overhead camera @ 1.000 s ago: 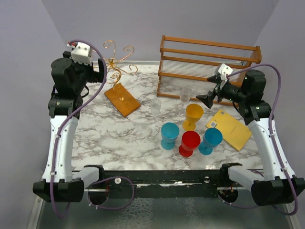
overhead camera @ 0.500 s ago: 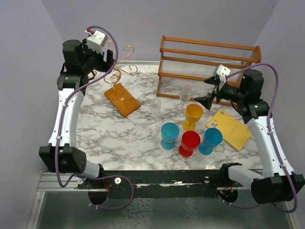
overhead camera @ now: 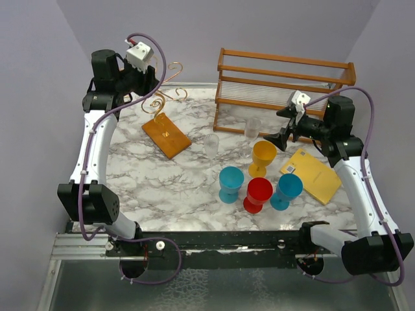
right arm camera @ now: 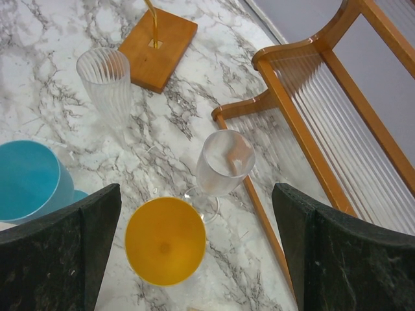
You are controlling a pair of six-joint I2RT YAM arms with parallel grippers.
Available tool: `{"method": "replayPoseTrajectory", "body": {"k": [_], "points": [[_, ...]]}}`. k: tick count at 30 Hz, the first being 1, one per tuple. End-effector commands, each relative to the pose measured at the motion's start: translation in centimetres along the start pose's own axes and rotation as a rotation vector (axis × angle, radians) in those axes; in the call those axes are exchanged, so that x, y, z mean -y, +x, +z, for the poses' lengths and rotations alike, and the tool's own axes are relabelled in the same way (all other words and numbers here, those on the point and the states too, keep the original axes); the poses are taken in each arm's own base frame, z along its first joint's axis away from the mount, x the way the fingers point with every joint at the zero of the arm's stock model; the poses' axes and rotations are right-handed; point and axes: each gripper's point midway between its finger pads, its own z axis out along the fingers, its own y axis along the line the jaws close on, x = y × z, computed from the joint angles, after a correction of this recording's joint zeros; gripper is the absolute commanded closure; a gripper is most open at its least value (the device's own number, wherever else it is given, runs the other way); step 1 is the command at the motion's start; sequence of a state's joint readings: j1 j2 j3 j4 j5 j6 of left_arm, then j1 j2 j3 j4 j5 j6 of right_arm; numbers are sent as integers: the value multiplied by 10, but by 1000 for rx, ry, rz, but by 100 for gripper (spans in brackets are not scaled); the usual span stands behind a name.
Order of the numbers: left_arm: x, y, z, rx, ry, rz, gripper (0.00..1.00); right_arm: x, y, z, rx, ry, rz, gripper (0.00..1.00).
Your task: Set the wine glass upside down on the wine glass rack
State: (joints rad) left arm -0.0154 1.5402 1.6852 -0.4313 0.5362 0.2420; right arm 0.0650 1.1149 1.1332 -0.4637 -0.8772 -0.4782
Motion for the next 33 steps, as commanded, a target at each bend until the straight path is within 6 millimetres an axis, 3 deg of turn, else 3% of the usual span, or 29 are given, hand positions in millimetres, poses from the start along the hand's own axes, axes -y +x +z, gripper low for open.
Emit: {"method": "replayPoseTrajectory", "body": {"k": [1, 8, 15, 22, 29, 33], "points": [[3, -10, 6, 25, 41, 34, 52, -2, 3, 0, -1, -13, -12, 0], [-2, -4, 15, 14, 37, 25, 67, 1, 8, 2, -8, 2, -3, 0], [-2, -12, 11, 38, 0, -73, 99, 3, 7, 1, -5, 13, -2, 0], [-2, -13, -6, 27, -156, -252, 100, 11, 10, 4, -16, 44, 25, 0], [35, -16, -7, -33, -151, -340, 100, 18, 15, 11, -26, 50, 66, 0], [41, -18, -9, -49, -161, -379, 100, 22, 19, 13, -37, 59, 86, 0]]}}
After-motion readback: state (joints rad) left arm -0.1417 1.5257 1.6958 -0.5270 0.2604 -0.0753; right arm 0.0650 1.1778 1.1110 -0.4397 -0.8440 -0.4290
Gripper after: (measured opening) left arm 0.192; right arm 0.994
